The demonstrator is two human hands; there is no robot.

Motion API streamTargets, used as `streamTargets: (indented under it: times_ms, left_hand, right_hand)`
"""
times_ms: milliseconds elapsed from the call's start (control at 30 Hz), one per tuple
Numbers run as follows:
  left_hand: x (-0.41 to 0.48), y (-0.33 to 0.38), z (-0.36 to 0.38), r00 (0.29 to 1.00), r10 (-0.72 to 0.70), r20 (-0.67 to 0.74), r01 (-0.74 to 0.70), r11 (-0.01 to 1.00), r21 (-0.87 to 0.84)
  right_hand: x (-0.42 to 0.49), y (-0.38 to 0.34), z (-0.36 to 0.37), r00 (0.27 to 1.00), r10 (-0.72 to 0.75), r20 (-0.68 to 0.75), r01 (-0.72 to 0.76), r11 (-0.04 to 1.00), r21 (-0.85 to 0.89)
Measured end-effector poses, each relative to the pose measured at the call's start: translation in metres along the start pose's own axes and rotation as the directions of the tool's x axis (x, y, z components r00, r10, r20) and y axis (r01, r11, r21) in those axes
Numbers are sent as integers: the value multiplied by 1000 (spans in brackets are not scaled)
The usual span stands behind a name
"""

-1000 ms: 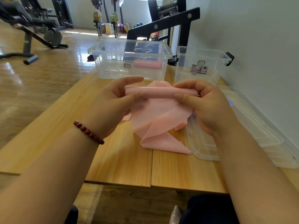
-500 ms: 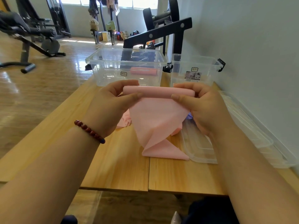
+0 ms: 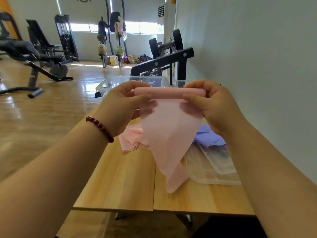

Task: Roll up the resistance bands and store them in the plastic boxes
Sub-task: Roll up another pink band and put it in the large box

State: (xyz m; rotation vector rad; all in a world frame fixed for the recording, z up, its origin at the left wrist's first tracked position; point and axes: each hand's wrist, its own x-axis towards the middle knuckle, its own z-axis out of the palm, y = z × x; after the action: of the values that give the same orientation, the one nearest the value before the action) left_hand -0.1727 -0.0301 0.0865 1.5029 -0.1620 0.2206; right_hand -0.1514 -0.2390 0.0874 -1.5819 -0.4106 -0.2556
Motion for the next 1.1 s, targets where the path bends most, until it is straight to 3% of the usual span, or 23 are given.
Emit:
streamTargets:
  times_ms: [300,533,833,1100]
  left_hand:
    - [3,52,20,993,117,-11,-117,993,1]
    - [-6,77,27,988,154,29,-153,987,-46]
    - [-17,79,27,984,176,13,-174,980,-97]
    - [-20,70,22,982,184,42,-186,981,48]
  right_hand:
    - [9,-51,-15,997,-74,-29,73,996,-51]
    - [8,-79,-23,995,-95,-34,98,989,107]
    - [-2,-88,-25,994,-102,-42,103,995,21]
    - [-4,-82,-29,985,-156,-68,148,982,-116]
